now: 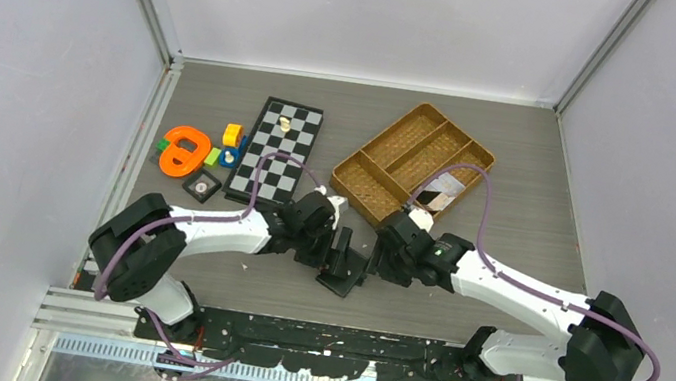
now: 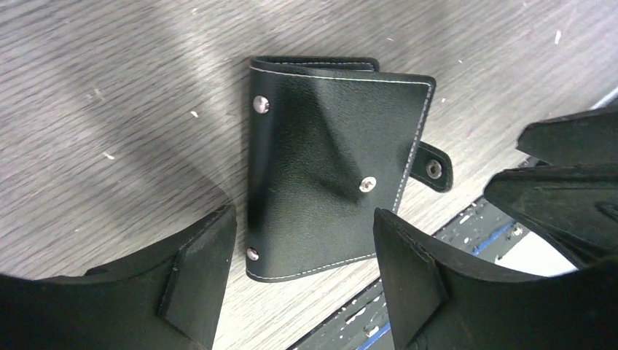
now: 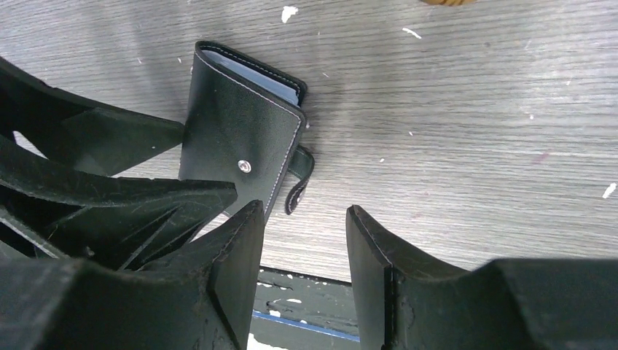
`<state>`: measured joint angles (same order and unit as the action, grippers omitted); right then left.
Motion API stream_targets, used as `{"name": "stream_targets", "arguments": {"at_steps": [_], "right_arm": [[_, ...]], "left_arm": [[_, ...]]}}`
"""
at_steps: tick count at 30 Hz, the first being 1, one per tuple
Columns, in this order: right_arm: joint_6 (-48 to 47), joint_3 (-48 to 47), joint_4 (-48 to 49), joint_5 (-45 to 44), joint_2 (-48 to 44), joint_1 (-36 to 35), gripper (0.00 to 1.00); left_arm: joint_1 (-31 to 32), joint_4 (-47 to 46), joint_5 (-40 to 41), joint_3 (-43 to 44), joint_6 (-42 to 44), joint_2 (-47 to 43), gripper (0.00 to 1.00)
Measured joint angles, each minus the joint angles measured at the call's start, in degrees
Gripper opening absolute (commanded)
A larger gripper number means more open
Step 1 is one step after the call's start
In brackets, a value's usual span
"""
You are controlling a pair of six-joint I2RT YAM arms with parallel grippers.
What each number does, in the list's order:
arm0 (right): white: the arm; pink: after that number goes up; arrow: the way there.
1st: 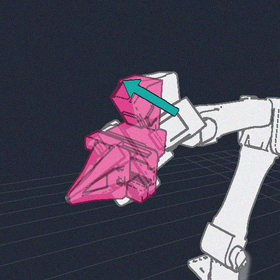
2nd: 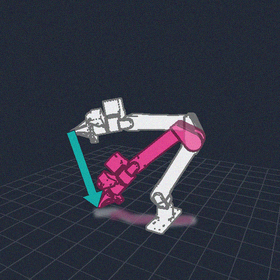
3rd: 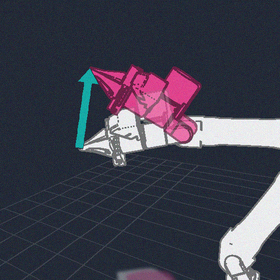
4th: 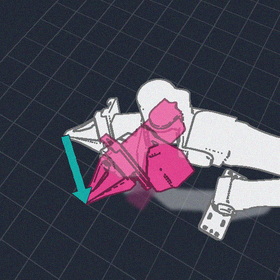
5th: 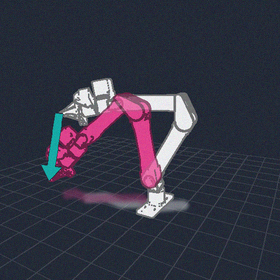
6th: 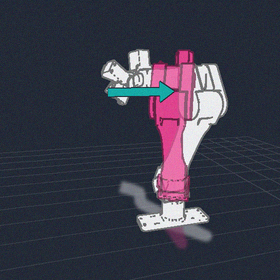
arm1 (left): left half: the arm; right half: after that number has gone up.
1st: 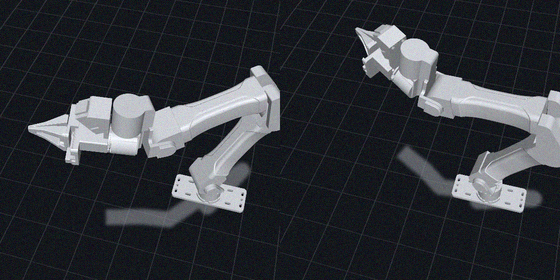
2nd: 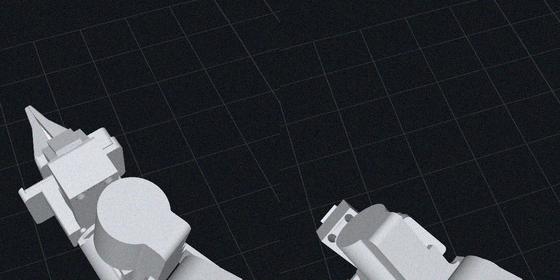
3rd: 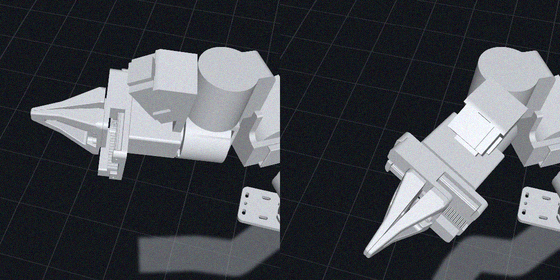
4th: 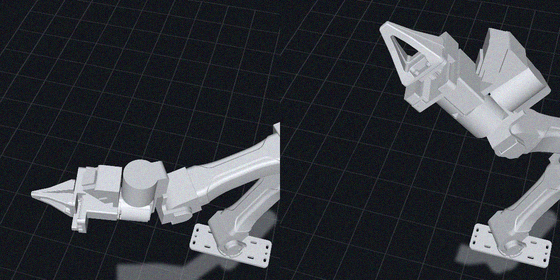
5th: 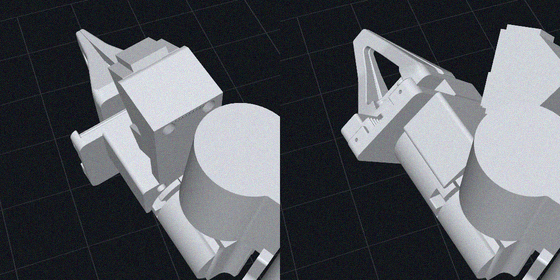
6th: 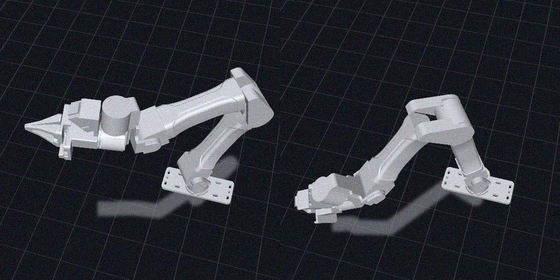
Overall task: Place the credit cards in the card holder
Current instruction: Close the card holder at the center of the board.
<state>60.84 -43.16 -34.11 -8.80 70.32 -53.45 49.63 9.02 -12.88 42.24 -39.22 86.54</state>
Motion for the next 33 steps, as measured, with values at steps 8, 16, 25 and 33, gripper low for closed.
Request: {"name": "stream_targets", "arguments": {"at_steps": [8,16,25,33], "right_arm": [[0.24,0.09,-1.22,-0.04,-0.33,0.0,0.45],[0.22,0.63,-0.02,1.31,0.55,0.0,0.44],[-0.07,0.63,1.51,2.84,3.39,-0.07,0.44],[-0.63,0.63,2.62,3.78,4.94,-0.07,0.35]], "left_arm": [[3.91,7.93,9.84,3.02,-2.14,0.02,0.61],[4.55,9.6,12.15,3.48,-2.82,0.61,0.52],[4.66,9.42,12.0,3.52,-3.85,0.79,0.43],[4.63,9.4,11.93,3.63,-3.85,0.9,0.39]]}}
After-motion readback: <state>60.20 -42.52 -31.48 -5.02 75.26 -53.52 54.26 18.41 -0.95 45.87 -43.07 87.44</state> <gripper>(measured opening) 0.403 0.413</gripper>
